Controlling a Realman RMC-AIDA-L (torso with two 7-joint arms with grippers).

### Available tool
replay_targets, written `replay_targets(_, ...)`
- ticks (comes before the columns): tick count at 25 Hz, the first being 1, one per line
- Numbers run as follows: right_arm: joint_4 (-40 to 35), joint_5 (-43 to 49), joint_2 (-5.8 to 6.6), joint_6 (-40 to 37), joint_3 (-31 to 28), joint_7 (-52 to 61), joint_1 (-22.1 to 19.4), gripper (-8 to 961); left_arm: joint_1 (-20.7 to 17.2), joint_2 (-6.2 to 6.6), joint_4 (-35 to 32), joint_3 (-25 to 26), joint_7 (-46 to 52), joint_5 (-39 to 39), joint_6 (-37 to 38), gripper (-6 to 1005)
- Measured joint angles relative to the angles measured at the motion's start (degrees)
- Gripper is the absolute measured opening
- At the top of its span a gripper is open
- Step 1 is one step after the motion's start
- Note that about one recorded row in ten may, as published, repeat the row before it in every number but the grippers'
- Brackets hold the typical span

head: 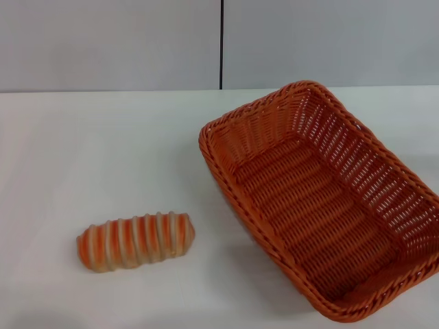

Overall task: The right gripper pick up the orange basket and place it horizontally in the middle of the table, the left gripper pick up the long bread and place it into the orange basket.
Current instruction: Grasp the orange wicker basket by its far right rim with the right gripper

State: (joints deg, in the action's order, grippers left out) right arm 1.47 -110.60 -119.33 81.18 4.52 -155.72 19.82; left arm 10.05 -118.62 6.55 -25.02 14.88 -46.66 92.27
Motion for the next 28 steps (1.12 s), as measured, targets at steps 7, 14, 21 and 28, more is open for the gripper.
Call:
replay_targets(7,-0.05,0.53,0.02,1.17,0.62,0.11,-1.30,583,1.13,-0.02,-0.08,0.27,0.24,-0.01,-2.04,506)
replay_targets(14,-2.07,4.11,0.30,7.24,1.40,2.48,-3.24,582,2.09,-0.15,0.63,1.50,0.46,-0.04,-2.52,524)
replay_targets(21,-10.23,11.70,0.37,11.55,1.56,16.04,-5.30,582,2.43,-0.07,0.85,1.64,0.18,-0.06,-3.92,523)
replay_targets(28,-29.49,21.81,0.39,11.85,2.76,49.67,-4.57,581,3.35,-0.14,0.81,1.64,0.14,-0.40,-6.32,523)
